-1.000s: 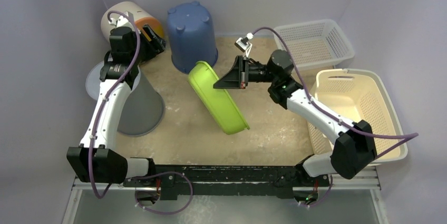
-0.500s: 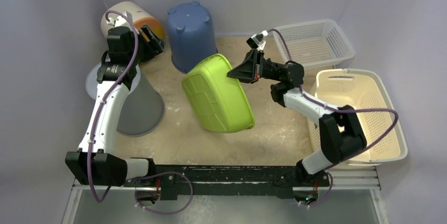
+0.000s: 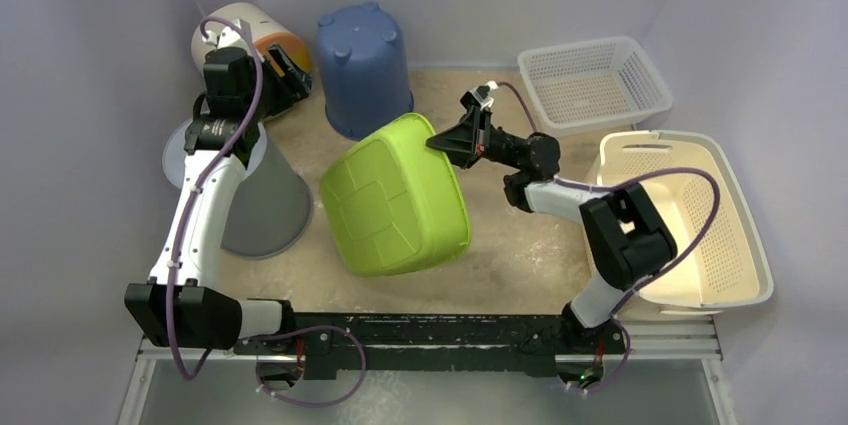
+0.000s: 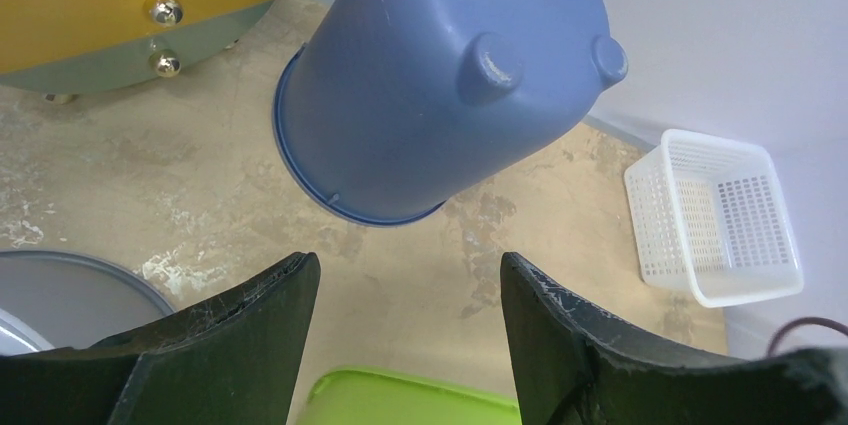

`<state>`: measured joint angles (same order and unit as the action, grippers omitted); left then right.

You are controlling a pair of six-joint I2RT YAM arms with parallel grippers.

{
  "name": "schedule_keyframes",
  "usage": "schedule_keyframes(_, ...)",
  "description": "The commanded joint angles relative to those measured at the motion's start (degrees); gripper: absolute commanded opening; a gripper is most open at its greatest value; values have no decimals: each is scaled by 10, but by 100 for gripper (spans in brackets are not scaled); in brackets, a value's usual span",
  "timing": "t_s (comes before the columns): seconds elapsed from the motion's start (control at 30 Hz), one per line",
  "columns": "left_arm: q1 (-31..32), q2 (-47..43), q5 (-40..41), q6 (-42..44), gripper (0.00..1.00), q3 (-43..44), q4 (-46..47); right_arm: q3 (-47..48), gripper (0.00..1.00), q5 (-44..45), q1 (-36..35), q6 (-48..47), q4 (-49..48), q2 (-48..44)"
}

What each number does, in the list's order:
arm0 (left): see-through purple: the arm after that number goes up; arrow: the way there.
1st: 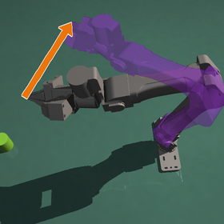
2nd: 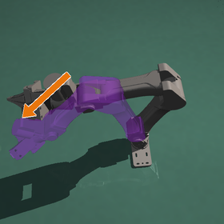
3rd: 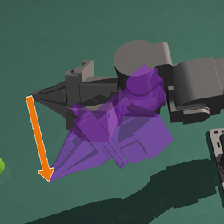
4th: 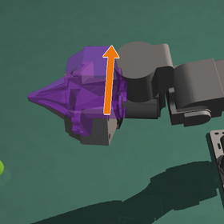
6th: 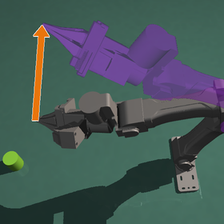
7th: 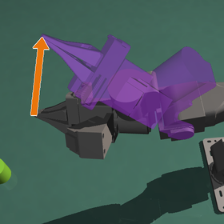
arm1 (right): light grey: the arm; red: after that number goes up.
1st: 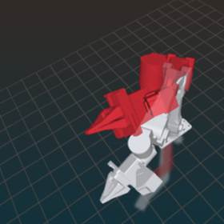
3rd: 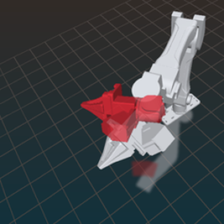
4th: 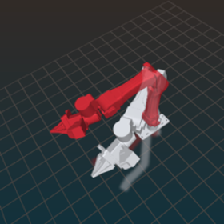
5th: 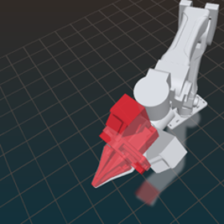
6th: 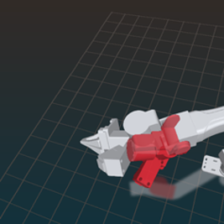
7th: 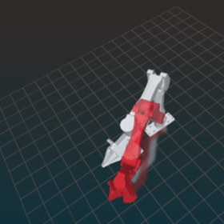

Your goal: Turn the large container upside down

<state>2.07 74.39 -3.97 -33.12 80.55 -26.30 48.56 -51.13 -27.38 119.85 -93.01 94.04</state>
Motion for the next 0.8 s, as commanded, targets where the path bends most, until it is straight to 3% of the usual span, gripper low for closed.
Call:
schedule_keyframes(0.0, 2, 4, 10, 18, 66, 26, 18, -34, 4, 3, 42, 52, -224, 52)
schedule_keyframes(0.2, 2, 12, 11, 23, 66, 37, 11, -67, 6, -55, 123, 11, -213, 99)
schedule_keyframes(0.43, 2, 23, 7, 21, 66, 42, 19, -22, 9, -125, 136, -40, -195, 184)
schedule_keyframes(0.77, 2, 40, -14, 27, 66, 45, 40, 113, 30, -209, 165, -31, -242, 332)
